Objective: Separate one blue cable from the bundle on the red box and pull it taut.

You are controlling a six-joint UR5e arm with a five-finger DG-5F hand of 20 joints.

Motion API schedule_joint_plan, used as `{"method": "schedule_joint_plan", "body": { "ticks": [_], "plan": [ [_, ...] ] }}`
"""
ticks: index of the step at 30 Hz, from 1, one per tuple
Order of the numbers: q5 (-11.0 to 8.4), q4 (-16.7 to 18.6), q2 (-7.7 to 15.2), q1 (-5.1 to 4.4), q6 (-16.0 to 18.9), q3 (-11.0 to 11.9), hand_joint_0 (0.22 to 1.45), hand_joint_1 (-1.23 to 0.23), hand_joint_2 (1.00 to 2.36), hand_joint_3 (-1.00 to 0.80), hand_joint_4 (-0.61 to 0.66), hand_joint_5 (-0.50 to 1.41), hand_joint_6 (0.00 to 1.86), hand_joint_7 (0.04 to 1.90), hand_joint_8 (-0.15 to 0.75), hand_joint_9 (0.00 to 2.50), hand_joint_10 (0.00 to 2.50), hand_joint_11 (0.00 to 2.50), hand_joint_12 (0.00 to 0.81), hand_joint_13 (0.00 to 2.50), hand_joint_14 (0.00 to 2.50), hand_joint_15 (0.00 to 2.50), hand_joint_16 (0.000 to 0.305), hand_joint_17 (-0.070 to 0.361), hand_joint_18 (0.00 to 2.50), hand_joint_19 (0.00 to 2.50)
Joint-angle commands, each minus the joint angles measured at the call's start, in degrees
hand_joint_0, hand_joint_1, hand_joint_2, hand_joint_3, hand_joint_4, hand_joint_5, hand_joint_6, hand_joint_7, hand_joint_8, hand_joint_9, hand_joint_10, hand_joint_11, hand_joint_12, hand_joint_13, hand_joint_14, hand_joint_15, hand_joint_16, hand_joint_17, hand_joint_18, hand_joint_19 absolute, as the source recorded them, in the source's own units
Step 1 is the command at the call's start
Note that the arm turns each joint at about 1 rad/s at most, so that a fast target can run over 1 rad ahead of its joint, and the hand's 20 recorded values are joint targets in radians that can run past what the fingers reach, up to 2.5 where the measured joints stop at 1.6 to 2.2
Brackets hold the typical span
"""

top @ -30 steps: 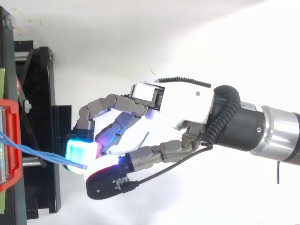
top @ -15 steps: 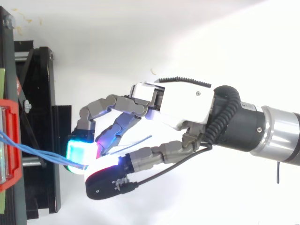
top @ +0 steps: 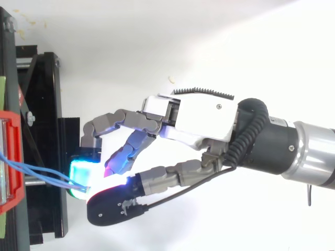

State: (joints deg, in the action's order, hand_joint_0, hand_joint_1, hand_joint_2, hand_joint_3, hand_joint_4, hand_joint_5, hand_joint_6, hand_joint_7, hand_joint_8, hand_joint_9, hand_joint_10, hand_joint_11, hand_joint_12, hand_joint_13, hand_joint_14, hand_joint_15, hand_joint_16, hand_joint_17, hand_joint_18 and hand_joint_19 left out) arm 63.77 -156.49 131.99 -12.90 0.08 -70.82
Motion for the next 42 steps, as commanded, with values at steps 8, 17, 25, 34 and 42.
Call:
{"method": "schedule_joint_plan", "body": {
  "ticks": [8,17,25,34,42],
  "plan": [
    [-0.05,-2.95,-1.38,-0.02,0.63,1.65,0.59,-0.81,1.02,-0.11,0.28,-0.17,0.82,1.03,0.385,0.99,0.01,0.57,0.423,0.93,0.01,0.39,0.061,0.138,0.80,0.57],
    [-0.05,-4.00,-2.52,-0.19,1.15,1.65,0.60,-0.80,1.02,-0.22,0.26,-0.19,0.84,1.00,0.359,0.92,0.01,0.61,0.398,0.87,0.01,0.40,0.056,0.126,0.74,0.60],
    [-0.31,-4.09,-2.52,-0.28,1.33,1.65,0.57,-0.76,1.01,-0.43,0.26,-0.16,0.81,1.07,0.370,1.02,0.02,0.62,0.394,0.90,0.01,0.41,0.055,0.123,0.77,0.61],
    [-0.31,-4.09,-2.52,-0.37,1.33,1.65,0.58,-0.82,1.00,-0.49,0.27,-0.14,0.81,1.11,0.377,1.07,0.02,0.63,0.391,0.93,0.01,0.40,0.054,0.120,0.78,0.60],
    [-0.31,-4.09,-2.52,-0.37,1.33,1.65,0.62,-0.83,1.02,-0.20,0.17,-0.17,0.86,1.10,0.367,1.03,0.02,0.64,0.388,0.94,0.01,0.41,0.053,0.120,0.80,0.60]
  ]
}}
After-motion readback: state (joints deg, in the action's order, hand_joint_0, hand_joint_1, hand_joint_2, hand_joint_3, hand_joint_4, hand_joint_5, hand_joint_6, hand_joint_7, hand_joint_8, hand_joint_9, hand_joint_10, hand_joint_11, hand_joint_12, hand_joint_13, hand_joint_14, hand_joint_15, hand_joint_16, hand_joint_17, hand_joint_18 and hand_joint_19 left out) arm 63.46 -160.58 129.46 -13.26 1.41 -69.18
